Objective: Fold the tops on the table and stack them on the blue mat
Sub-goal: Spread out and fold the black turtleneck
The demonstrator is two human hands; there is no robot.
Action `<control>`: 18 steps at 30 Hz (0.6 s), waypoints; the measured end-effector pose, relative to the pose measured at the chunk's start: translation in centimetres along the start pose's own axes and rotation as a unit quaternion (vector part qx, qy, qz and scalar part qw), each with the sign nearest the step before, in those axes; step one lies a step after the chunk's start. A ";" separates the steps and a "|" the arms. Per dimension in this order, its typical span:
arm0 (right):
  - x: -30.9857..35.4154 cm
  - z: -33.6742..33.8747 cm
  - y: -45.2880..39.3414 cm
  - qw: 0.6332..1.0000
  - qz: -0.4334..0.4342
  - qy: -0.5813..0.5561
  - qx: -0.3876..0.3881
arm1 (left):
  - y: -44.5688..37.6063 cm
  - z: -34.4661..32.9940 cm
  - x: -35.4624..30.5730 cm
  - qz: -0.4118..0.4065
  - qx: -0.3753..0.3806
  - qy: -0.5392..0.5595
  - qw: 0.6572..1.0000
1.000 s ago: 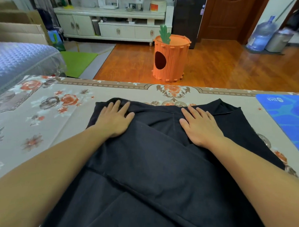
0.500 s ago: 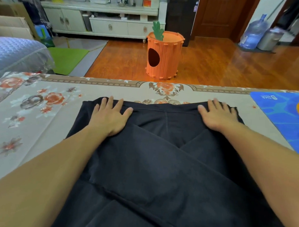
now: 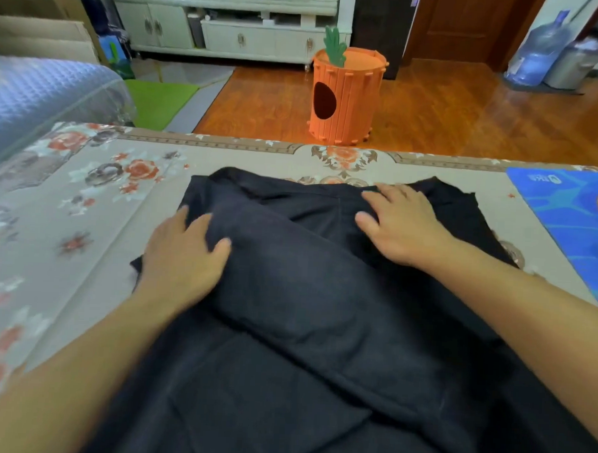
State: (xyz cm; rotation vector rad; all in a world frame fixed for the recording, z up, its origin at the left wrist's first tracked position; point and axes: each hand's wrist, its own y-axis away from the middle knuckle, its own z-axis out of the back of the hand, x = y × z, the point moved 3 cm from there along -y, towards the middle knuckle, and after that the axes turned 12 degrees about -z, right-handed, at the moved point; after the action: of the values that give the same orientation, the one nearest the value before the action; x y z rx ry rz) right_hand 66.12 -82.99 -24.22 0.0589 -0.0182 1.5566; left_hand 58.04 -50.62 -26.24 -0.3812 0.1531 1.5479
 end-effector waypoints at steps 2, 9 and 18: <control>0.7 -1.5 3.4 0.998 0.038 0.014 0.050 | 6.6 2.3 3.1 0.053 0.004 -0.024 0.998; 3.2 -1.8 1.7 0.996 0.039 0.000 0.078 | 15.6 5.6 5.4 0.192 0.104 -0.072 0.973; 10.0 -0.9 -5.6 0.995 0.053 -0.021 0.087 | 14.5 3.6 4.7 0.134 0.089 -0.125 0.979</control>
State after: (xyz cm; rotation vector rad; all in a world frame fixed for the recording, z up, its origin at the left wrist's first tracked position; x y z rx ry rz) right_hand 71.85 -73.04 -24.82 0.2319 0.0829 1.6610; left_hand 43.30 -45.32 -26.55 -0.0218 0.1480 1.8169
